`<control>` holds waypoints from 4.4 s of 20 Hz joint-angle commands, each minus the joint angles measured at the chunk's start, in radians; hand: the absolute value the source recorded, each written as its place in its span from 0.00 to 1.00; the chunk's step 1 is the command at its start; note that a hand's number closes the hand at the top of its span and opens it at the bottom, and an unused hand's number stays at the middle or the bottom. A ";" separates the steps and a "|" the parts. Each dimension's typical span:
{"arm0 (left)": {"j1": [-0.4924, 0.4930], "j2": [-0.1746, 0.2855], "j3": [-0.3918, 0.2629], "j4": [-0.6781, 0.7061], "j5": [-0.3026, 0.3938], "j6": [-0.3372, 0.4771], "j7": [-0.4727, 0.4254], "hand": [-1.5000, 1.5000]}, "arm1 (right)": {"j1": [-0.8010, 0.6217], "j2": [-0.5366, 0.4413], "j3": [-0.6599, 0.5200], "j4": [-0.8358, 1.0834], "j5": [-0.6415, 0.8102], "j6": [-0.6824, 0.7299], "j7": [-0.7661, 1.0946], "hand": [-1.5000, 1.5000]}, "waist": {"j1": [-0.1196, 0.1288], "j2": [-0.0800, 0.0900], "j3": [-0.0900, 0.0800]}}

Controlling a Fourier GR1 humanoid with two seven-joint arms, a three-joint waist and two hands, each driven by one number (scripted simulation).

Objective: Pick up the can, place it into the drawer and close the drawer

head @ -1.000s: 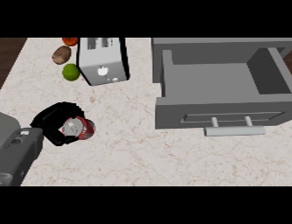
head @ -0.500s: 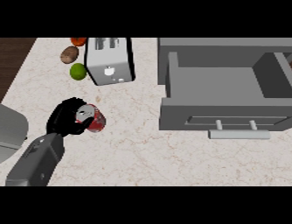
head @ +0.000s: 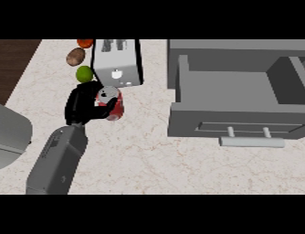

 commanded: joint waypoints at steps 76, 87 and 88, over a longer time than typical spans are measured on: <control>-0.806 -0.055 -0.797 0.268 0.613 0.923 0.224 0.00 | -0.251 -0.044 0.034 -0.026 0.007 -0.069 0.194 0.00 | -0.113 0.034 -0.001; -0.845 -0.055 -0.818 0.321 0.685 0.920 0.171 0.00 | -0.256 -0.026 0.038 -0.014 0.030 -0.030 0.144 0.00 | -0.124 0.039 0.000; -0.824 -0.055 -0.840 0.293 0.696 0.930 0.165 0.00 | -0.268 -0.011 0.057 -0.032 0.079 -0.037 0.135 0.00 | -0.120 0.038 0.000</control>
